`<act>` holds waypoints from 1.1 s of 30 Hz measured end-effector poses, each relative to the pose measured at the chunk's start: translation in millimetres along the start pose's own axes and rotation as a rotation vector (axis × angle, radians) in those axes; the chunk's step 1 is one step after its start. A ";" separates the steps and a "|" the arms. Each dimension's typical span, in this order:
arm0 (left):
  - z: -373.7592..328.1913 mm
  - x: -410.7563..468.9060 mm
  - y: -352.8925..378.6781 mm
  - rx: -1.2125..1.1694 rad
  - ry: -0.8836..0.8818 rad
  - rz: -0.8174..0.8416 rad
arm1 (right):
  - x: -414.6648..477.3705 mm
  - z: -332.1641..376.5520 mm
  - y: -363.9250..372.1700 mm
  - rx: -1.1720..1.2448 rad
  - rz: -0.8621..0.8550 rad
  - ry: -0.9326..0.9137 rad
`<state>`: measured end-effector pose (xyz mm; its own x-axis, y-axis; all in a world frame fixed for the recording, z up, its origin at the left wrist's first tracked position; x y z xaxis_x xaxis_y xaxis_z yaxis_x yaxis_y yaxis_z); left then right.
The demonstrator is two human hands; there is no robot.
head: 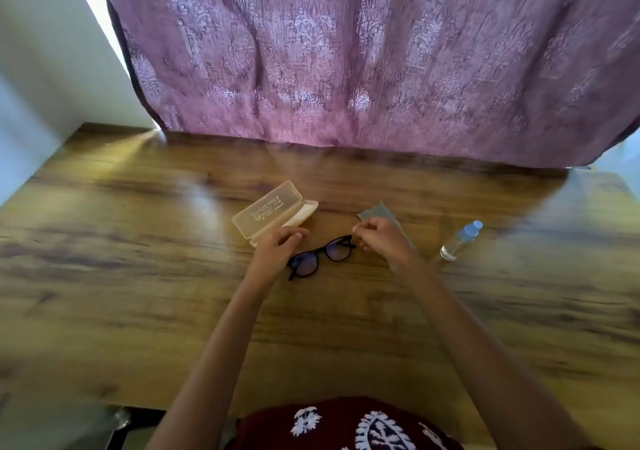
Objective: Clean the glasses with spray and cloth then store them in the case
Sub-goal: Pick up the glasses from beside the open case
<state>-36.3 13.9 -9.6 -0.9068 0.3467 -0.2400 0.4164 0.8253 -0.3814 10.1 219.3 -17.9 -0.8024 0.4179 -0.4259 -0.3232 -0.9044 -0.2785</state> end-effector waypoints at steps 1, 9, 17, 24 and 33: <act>1.4 0.4 -0.8 0.010 -0.003 -0.015 | 0.3 -0.6 0.0 0.004 -0.008 0.007; 8.3 -7.7 1.9 -0.023 -0.069 0.016 | 2.3 -0.5 3.4 0.002 -0.057 -0.012; 9.5 -12.4 5.5 -0.103 -0.120 -0.032 | 1.3 0.2 12.4 -0.013 -0.086 0.008; 14.5 -9.2 7.2 -0.071 -0.131 -0.021 | -2.9 4.9 11.9 0.020 -0.085 0.032; 12.0 -6.9 8.4 0.159 -0.091 0.058 | -8.9 3.1 6.3 0.280 -0.003 0.075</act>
<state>-25.7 13.1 -21.9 -0.8741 0.3445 -0.3424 0.4799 0.7216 -0.4989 13.7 209.7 -13.2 -0.7653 0.4168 -0.4906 -0.4602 -0.8871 -0.0358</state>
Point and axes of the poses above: each hand's wrist, its own x-axis towards the middle knuckle, its own y-axis out of the palm, z = x × y, the point moved 4 cm from there along x, towards the middle knuckle, and after that the axes turned 11 degrees about x, right-handed, at the moved point
